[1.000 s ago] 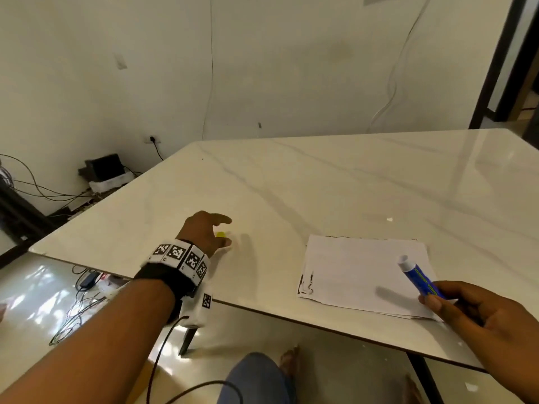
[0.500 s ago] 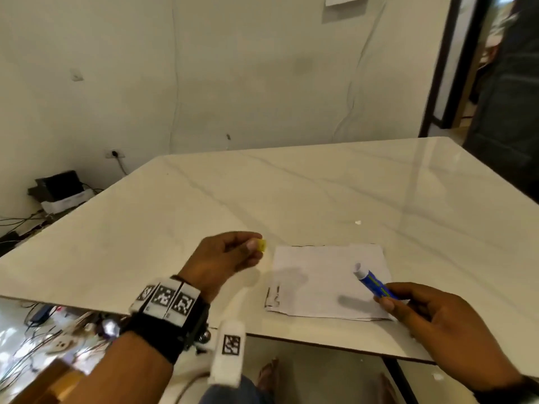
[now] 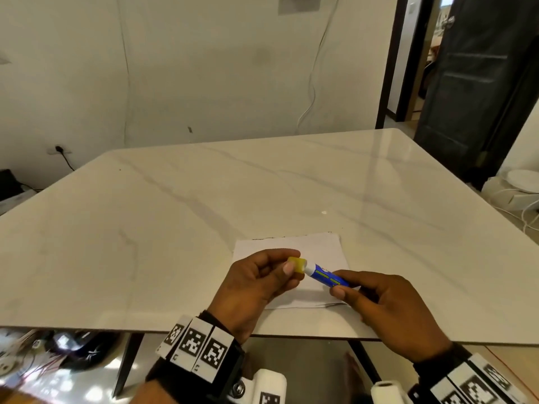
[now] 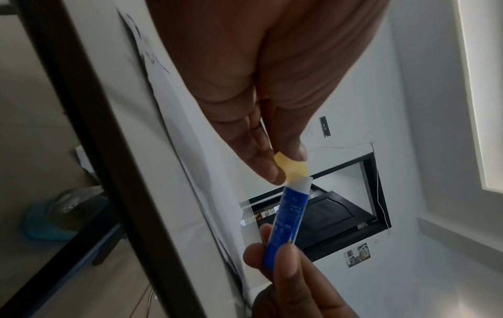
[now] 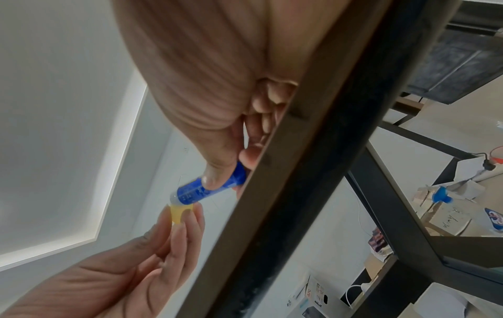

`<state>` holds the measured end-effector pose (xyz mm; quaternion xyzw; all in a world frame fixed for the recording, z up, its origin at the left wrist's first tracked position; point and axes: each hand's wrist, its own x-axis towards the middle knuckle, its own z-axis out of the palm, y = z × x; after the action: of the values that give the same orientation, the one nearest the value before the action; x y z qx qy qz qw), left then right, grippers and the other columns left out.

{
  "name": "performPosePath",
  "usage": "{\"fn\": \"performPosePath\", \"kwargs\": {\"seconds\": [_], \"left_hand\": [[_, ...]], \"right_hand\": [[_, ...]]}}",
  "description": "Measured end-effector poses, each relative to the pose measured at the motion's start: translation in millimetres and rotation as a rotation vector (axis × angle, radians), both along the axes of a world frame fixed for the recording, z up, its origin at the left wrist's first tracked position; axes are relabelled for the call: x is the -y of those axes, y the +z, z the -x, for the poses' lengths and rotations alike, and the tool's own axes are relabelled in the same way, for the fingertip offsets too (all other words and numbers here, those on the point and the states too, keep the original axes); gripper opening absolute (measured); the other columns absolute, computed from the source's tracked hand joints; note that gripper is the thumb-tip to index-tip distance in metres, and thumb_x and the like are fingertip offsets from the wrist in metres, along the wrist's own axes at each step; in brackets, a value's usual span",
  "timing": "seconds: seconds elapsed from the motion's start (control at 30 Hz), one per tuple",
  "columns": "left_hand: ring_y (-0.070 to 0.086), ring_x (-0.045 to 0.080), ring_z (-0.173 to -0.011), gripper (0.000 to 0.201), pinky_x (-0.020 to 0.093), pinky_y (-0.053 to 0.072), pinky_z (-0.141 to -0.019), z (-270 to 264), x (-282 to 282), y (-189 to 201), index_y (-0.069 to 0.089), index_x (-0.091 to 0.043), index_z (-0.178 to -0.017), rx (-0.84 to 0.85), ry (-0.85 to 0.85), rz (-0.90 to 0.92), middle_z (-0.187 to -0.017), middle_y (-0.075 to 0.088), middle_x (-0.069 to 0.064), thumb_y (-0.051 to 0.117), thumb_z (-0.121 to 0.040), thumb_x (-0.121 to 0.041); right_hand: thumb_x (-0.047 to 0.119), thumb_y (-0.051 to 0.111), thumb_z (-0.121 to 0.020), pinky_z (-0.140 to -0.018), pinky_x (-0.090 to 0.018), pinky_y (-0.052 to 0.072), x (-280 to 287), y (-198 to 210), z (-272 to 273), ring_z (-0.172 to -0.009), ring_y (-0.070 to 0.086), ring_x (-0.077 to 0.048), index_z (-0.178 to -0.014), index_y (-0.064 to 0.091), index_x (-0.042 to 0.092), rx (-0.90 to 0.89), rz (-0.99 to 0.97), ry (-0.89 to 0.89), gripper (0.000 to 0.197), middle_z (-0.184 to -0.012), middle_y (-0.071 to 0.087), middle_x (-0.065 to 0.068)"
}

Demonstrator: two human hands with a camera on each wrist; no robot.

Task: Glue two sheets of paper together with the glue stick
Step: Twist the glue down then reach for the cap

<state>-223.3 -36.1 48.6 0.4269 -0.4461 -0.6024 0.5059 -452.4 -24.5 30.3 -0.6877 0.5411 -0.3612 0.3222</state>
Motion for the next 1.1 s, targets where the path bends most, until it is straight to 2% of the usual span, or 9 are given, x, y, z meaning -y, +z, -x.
{"fn": "performPosePath", "kwargs": {"seconds": [0.1, 0.27, 0.5, 0.6, 0.7, 0.77, 0.87, 0.97, 1.1], "left_hand": [[0.074, 0.026, -0.100, 0.030, 0.029, 0.059, -0.087, -1, -2, 2, 0.072, -0.008, -0.114, 0.066, -0.004, 0.051, -0.107, 0.077, 0.013, 0.069, -0.085, -0.012], [0.074, 0.013, -0.096, 0.023, 0.021, 0.057, -0.086, 1, -2, 6, 0.077, -0.019, -0.107, 0.421, 0.007, 0.228, -0.099, 0.079, -0.005, 0.076, -0.083, -0.016], [0.075, 0.015, -0.086, 0.025, 0.021, 0.059, -0.080, 12, 4, 6, 0.079, -0.016, -0.103, 0.468, 0.025, 0.223, -0.094, 0.080, -0.002, 0.081, -0.078, -0.010], [0.075, 0.017, -0.086, 0.025, 0.024, 0.060, -0.080, 18, 7, 5, 0.079, -0.016, -0.103, 0.441, 0.025, 0.231, -0.094, 0.080, -0.001, 0.080, -0.079, -0.009], [0.073, 0.016, -0.090, 0.020, 0.028, 0.059, -0.085, 18, 10, 6, 0.077, -0.023, -0.103, 0.505, 0.037, 0.281, -0.094, 0.078, -0.003, 0.078, -0.084, -0.018], [0.072, 0.016, -0.091, 0.019, 0.031, 0.059, -0.087, 15, 13, 10, 0.076, -0.026, -0.103, 0.554, 0.053, 0.304, -0.094, 0.077, -0.005, 0.077, -0.085, -0.021], [0.072, 0.011, -0.086, 0.017, 0.021, 0.056, -0.082, -5, 18, 25, 0.077, -0.023, -0.100, 0.621, 0.143, 0.350, -0.090, 0.078, -0.006, 0.078, -0.084, -0.020], [0.071, -0.001, -0.078, 0.017, 0.005, 0.047, -0.072, -44, 30, 48, 0.077, -0.022, -0.098, 0.793, 0.248, 0.402, -0.087, 0.077, -0.010, 0.080, -0.082, -0.018], [0.072, 0.007, -0.079, 0.027, 0.010, 0.050, -0.077, -111, 56, 71, 0.074, -0.023, -0.105, 1.096, 0.384, 0.429, -0.089, 0.075, -0.007, 0.081, -0.079, -0.021]], "right_hand": [[0.056, 0.058, -0.080, -0.072, -0.004, 0.042, 2, -6, 3, -0.088, 0.060, -0.001, -0.107, 0.066, 0.051, -0.030, 0.049, 0.008, 0.028, -0.094, 0.064, 0.040], [0.056, 0.056, -0.081, -0.075, -0.005, 0.042, 4, -11, 4, -0.092, 0.058, -0.002, -0.102, 0.062, 0.056, -0.055, 0.093, 0.022, 0.021, -0.100, 0.062, 0.039], [0.062, 0.055, -0.086, -0.076, -0.008, 0.044, 7, -16, 13, -0.098, 0.060, 0.003, -0.108, 0.070, 0.045, -0.064, 0.074, 0.018, 0.031, -0.094, 0.071, 0.024], [0.064, 0.057, -0.086, -0.075, -0.011, 0.045, 7, -13, 14, -0.096, 0.062, 0.004, -0.108, 0.071, 0.044, -0.030, 0.060, -0.009, 0.034, -0.094, 0.074, 0.022], [0.059, 0.059, -0.080, -0.071, -0.013, 0.044, 5, -5, 7, -0.085, 0.063, 0.001, -0.104, 0.065, 0.056, -0.007, 0.026, 0.011, 0.025, -0.090, 0.070, 0.032], [0.061, 0.064, -0.075, -0.065, -0.015, 0.046, 3, -1, 3, -0.070, 0.058, -0.006, -0.111, 0.057, 0.063, -0.013, -0.005, 0.040, 0.037, -0.087, 0.065, 0.035], [0.066, 0.068, -0.068, -0.070, -0.018, 0.052, 3, 1, 1, -0.072, 0.058, -0.014, -0.122, 0.047, 0.065, -0.027, -0.015, 0.025, 0.059, -0.106, 0.063, 0.034], [0.067, 0.066, -0.067, -0.068, -0.016, 0.049, 0, 4, 0, -0.074, 0.061, -0.009, -0.121, 0.051, 0.061, -0.044, 0.007, -0.002, 0.056, -0.110, 0.060, 0.033], [0.058, 0.068, -0.067, -0.070, -0.024, 0.049, -4, 10, -4, -0.068, 0.059, -0.010, -0.113, 0.060, 0.056, 0.002, -0.012, -0.009, 0.047, -0.104, 0.063, 0.028]]}}
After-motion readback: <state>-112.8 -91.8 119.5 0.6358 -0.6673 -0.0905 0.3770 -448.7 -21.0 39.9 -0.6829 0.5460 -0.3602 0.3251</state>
